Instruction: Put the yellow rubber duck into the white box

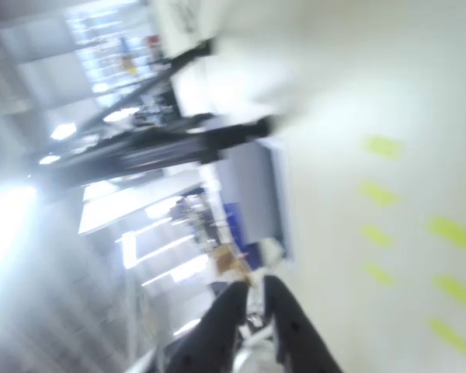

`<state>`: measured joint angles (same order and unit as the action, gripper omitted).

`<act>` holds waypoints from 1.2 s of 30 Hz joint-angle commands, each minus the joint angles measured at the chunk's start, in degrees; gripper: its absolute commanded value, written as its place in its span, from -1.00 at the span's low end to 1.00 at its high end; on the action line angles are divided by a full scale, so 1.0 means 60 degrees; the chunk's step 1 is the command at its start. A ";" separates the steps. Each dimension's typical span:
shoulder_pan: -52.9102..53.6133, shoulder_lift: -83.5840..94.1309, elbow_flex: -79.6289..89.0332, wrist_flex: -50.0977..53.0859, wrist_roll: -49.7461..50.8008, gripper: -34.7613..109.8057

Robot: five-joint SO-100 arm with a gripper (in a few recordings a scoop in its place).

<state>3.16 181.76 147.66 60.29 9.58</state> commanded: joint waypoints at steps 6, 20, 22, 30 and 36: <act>-0.0381 0.1553 0.3501 0.0439 0.0454 -0.52; -0.0308 0.1553 0.4277 0.1084 0.0439 -0.51; -0.0308 0.1553 0.4277 0.1084 0.0439 -0.51; -0.0308 0.1553 0.4277 0.1084 0.0439 -0.52; -0.0308 0.1553 0.4277 0.1084 0.0439 -0.52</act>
<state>0.70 188.17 173.23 65.83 11.43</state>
